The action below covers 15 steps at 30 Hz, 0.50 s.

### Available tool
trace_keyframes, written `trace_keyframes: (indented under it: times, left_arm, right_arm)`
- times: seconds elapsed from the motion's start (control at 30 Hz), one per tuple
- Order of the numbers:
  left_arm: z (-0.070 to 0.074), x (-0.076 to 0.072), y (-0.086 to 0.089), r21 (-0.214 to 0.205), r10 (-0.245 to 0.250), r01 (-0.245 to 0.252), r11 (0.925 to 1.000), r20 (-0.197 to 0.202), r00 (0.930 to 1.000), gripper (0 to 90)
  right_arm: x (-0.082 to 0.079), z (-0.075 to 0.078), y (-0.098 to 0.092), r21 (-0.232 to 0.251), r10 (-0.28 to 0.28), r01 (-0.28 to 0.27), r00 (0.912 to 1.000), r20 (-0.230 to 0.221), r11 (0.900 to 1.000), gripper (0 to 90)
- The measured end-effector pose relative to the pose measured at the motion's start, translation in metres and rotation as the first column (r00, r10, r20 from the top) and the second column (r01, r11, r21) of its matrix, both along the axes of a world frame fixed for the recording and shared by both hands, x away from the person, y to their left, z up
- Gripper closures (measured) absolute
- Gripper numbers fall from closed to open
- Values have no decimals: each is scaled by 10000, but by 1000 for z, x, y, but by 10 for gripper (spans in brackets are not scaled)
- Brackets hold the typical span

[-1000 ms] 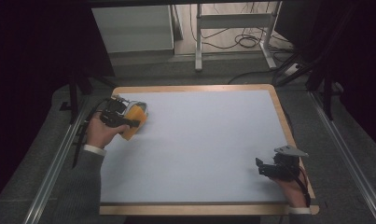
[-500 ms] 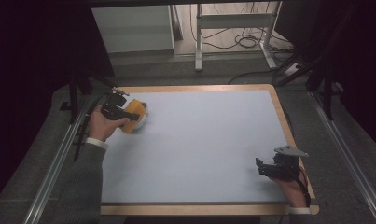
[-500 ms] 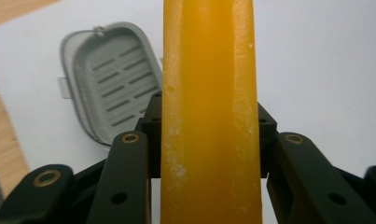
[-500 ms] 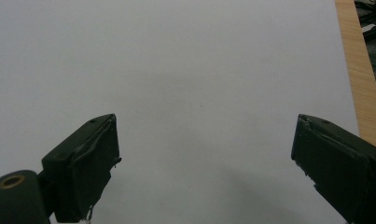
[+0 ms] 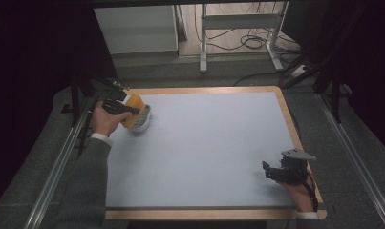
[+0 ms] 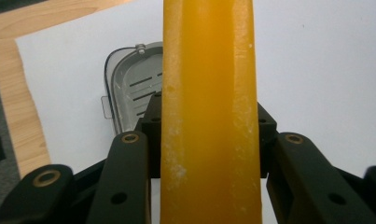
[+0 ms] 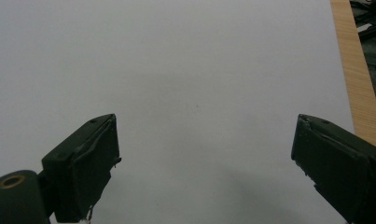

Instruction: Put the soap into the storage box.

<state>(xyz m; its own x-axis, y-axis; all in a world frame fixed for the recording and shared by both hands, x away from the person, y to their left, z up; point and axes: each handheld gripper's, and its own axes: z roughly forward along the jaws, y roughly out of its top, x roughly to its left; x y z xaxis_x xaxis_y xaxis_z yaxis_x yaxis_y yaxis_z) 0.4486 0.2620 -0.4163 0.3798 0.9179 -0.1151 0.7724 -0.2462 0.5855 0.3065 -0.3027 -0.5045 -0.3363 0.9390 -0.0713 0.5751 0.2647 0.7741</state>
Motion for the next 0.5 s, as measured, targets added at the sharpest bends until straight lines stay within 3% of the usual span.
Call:
trace_keyframes:
  times: [0.13,0.3,0.5]
  left_arm:
    - [-6,10,1,49,133,-132,9999,-193,9997,610]
    - [-12,21,3,-463,294,-310,9984,-366,9989,609]
    - [-14,29,3,-573,537,-554,9968,-309,9981,609]
  right_arm:
    - [0,0,-1,8,-31,31,10000,-39,10000,76]
    - [0,-1,0,-18,-17,17,10000,-42,10000,76]
    - [0,-1,-1,-55,-57,56,10000,-16,10000,76]
